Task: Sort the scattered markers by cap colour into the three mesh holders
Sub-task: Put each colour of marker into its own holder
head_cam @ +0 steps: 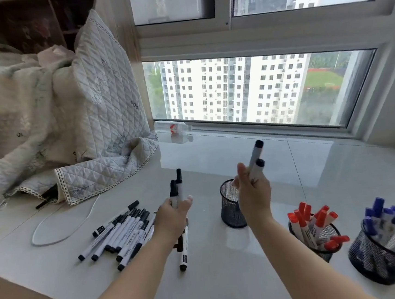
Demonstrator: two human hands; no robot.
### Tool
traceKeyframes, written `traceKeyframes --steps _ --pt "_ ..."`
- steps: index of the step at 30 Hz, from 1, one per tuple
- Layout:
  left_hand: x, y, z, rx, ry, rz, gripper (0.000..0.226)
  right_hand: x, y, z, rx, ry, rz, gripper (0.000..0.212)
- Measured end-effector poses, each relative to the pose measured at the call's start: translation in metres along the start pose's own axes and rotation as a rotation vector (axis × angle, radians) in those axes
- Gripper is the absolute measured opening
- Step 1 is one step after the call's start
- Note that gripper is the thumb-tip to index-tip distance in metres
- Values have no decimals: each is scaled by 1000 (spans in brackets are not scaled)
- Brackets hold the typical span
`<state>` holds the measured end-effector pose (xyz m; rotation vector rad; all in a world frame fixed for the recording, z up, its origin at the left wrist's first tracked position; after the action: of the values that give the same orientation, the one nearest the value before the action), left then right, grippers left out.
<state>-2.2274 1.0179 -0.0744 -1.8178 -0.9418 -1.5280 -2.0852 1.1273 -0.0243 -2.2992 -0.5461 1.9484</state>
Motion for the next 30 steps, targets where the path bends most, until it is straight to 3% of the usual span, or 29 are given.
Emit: traceKeyframes --steps 2,4,12,20,30 --pt "5 -3 10 0 16 15 32 2 -22 -5 164 -139 58 42" --pt "6 -8 22 -13 87 19 34 14 -38 -3 214 -141 108 47" --pt "14 -32 40 -48 85 92 30 74 -58 19 27 174 180 34" --pt "33 -33 55 -36 279 71 28 86 -27 11 24 247 128 39" --pt "63 18 79 -44 468 205 28 64 32 -5 -50 318 142 38"
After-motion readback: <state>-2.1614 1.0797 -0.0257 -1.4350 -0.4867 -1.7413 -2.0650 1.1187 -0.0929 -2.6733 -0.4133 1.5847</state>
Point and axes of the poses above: each hand's wrist, its own y-axis away from the middle knuckle, its own z-axis out of the palm, x = y × z, the point moved 2 cm from there along -y, towards the middle knuckle, and after that the axes turned 7 degrees about y, right-handed, at the moved point
